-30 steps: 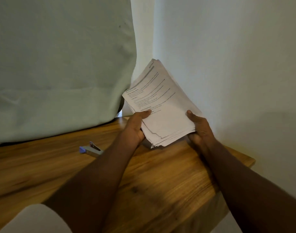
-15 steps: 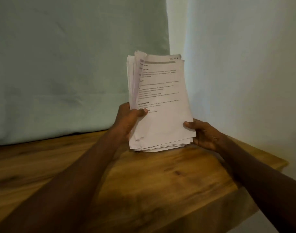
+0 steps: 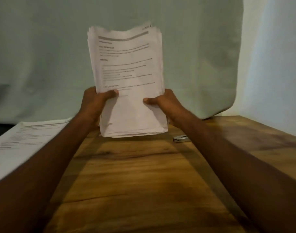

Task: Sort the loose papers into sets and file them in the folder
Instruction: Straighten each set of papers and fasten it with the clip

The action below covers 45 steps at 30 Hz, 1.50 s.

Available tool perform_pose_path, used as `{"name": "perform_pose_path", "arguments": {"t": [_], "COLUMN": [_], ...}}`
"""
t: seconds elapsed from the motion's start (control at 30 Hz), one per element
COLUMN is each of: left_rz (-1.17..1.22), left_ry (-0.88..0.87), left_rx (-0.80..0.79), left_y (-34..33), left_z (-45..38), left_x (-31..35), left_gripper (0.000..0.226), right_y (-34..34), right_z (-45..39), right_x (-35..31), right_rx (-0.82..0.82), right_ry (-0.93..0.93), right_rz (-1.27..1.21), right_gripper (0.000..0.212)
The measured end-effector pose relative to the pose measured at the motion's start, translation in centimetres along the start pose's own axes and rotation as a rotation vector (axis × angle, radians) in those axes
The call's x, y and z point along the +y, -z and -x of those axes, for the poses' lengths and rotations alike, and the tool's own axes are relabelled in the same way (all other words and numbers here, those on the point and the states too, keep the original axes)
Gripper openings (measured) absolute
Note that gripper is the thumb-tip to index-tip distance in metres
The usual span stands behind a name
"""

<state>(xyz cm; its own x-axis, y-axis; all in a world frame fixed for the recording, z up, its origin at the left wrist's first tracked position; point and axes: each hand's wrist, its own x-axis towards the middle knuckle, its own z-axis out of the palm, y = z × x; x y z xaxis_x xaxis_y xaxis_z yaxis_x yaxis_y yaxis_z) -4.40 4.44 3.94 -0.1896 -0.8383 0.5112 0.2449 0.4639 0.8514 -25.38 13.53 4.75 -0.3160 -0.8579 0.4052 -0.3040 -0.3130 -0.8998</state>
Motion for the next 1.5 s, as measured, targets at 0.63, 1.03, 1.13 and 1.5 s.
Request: {"name": "perform_pose_path", "arguments": {"t": [0.63, 1.03, 1.13, 1.5], "left_rz": [-0.107, -0.092, -0.055, 0.011], "left_ry": [-0.042, -0.06, -0.033, 0.116], "left_rx": [0.119, 0.108, 0.075, -0.093], "left_y": [1.1, 0.2, 0.4, 1.3], "left_z": [2.0, 3.0, 2.8, 2.3], "left_x": [-4.2, -4.3, -4.4, -4.2], "left_gripper": [0.049, 0.045, 0.043, 0.033], "right_y": [3.8, 6.8, 6.4, -1.1], "right_z": [0.4, 1.2, 0.7, 1.3], "right_x": [7.2, 10.3, 9.3, 5.4], "right_rx": [0.115, 0.365, 0.523, 0.045], "right_ry": [-0.078, -0.354, -0.099, 0.014], "right_rz": [0.687, 1.303, 1.111, -0.238], "right_gripper": [0.035, 0.023, 0.037, 0.042]}}
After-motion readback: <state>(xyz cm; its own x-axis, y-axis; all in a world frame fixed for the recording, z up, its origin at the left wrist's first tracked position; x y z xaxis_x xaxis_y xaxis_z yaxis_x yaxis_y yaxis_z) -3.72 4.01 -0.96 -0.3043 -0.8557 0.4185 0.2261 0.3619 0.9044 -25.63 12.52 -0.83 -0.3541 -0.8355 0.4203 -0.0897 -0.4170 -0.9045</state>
